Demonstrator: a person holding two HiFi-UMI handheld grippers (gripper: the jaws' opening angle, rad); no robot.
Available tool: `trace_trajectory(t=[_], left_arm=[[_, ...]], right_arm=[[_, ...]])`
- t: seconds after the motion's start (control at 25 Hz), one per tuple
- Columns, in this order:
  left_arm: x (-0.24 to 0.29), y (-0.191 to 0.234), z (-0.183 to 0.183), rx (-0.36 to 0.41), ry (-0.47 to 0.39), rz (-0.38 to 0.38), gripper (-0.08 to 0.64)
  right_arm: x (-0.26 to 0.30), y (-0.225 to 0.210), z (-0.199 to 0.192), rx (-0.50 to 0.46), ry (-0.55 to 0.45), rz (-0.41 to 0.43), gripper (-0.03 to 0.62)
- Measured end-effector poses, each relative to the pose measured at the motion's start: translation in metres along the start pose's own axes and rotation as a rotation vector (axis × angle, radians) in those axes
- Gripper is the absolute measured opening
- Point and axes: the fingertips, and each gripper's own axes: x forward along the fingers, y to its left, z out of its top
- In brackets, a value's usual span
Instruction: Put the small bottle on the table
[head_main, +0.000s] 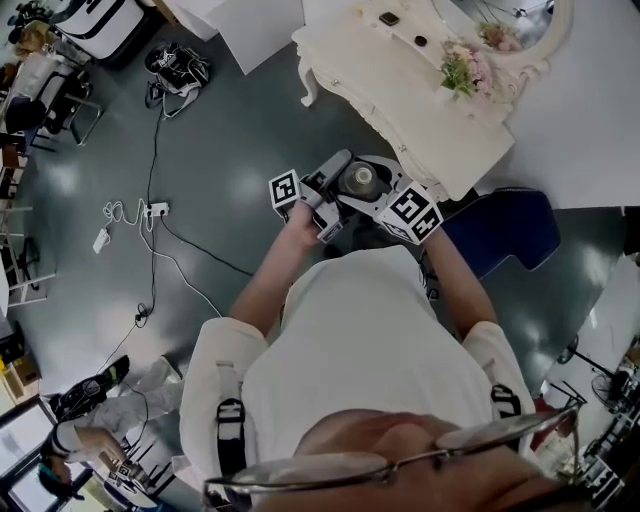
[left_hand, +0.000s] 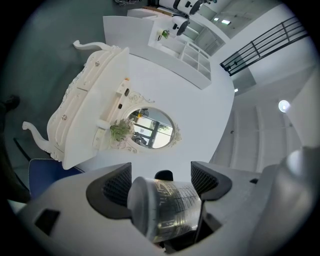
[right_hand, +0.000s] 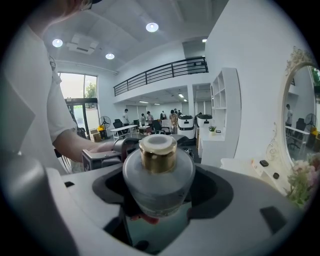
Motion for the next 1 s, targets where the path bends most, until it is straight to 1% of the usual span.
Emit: trace_trajectory(t=[0.16,0.68,0.88,1.0], left_arm=[[0.013,0.003,0.017,0.009,-0.013,0.003,0.364],[0.102,0.015,0.088,0.033,-0.085,-0.001,0.364],[0.135,0.021,0.102,0.049,-0.111,-0.005,0.364],[0.147,0.029,0.103,0.056,-0.125,-0.003,0.365]], right_arm=[[0.007,-0.021,0.0,-0.003,0.005,0.017,0.344],[0.016,-0.133,0.012,-0.023,0.0,0.096,0.342],[0.01,-0.17,0.012,-0.032,-0.004,0.123,0.342],[0.003,-0.182,0.008,-0.035,-0.004,0.134,0.343]])
